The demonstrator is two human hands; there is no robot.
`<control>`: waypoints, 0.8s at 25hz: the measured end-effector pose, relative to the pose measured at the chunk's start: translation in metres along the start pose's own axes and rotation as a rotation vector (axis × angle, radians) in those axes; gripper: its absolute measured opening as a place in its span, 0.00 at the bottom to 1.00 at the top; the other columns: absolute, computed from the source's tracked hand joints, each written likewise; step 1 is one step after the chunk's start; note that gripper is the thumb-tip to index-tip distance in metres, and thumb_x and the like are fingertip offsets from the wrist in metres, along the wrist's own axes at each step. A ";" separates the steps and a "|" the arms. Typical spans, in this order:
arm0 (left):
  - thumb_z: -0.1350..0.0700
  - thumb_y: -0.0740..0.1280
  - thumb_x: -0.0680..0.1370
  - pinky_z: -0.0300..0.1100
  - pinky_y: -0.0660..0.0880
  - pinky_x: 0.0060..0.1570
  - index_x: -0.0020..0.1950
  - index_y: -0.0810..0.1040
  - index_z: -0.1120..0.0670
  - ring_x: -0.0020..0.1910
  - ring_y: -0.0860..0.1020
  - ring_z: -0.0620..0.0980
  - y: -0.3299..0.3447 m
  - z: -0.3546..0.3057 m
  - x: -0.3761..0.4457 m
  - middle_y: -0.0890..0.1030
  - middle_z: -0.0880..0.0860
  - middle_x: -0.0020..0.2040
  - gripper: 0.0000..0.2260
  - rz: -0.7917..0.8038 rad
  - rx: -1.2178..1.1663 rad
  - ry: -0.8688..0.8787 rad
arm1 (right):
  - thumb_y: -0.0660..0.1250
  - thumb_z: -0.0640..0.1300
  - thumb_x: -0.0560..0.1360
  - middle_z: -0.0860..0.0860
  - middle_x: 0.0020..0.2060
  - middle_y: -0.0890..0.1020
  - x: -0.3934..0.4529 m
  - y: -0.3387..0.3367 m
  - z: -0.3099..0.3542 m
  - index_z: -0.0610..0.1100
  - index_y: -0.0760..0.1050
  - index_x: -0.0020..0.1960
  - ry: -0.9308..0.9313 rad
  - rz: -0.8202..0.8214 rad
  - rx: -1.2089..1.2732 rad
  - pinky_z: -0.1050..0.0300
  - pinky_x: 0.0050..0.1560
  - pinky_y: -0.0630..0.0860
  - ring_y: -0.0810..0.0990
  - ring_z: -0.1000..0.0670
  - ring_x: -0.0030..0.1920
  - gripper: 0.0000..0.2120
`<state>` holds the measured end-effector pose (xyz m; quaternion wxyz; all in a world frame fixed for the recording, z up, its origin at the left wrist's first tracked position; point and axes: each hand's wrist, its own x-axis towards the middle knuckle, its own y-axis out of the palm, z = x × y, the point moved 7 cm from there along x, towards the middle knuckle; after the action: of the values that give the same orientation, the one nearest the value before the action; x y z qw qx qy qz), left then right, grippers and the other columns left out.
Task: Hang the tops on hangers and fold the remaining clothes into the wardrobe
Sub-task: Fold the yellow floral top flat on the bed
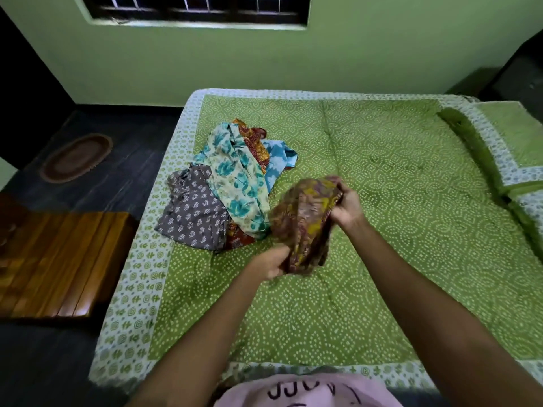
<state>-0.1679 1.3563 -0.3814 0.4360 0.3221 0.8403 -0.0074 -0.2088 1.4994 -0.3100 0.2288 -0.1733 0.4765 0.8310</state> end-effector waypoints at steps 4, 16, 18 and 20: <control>0.58 0.58 0.81 0.40 0.76 0.38 0.56 0.73 0.60 0.38 0.74 0.47 -0.042 0.036 0.016 0.74 0.53 0.47 0.08 -0.024 0.578 -0.219 | 0.55 0.45 0.79 0.43 0.30 0.83 -0.007 0.055 0.026 0.36 0.80 0.30 0.056 0.166 -0.261 0.55 0.37 0.81 0.83 0.48 0.32 0.25; 0.39 0.60 0.77 0.41 0.76 0.36 0.68 0.69 0.59 0.41 0.75 0.51 -0.073 -0.045 0.024 0.76 0.57 0.49 0.28 -0.270 -0.377 -0.034 | 0.83 0.34 0.46 0.42 0.34 0.84 -0.047 0.154 0.102 0.35 0.82 0.35 -0.109 0.641 -0.228 0.53 0.39 0.82 0.84 0.45 0.36 0.20; 0.34 0.61 0.74 0.44 0.77 0.39 0.68 0.69 0.59 0.45 0.77 0.53 -0.062 -0.052 0.026 0.77 0.56 0.55 0.34 -0.231 -0.423 0.015 | 0.83 0.35 0.49 0.42 0.35 0.84 -0.046 0.167 0.109 0.36 0.82 0.37 -0.084 0.686 -0.265 0.52 0.42 0.82 0.84 0.45 0.38 0.18; 0.35 0.59 0.75 0.49 0.74 0.52 0.63 0.74 0.53 0.54 0.75 0.52 -0.057 -0.076 0.022 0.78 0.51 0.57 0.27 -0.237 -0.405 0.208 | 0.82 0.38 0.55 0.44 0.38 0.85 -0.047 0.175 0.110 0.37 0.83 0.40 -0.021 0.717 -0.426 0.53 0.48 0.81 0.84 0.47 0.41 0.15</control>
<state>-0.2639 1.3451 -0.3660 0.3988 0.1267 0.8969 0.1431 -0.2725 1.5083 -0.1081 -0.1113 -0.0317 0.3217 0.9398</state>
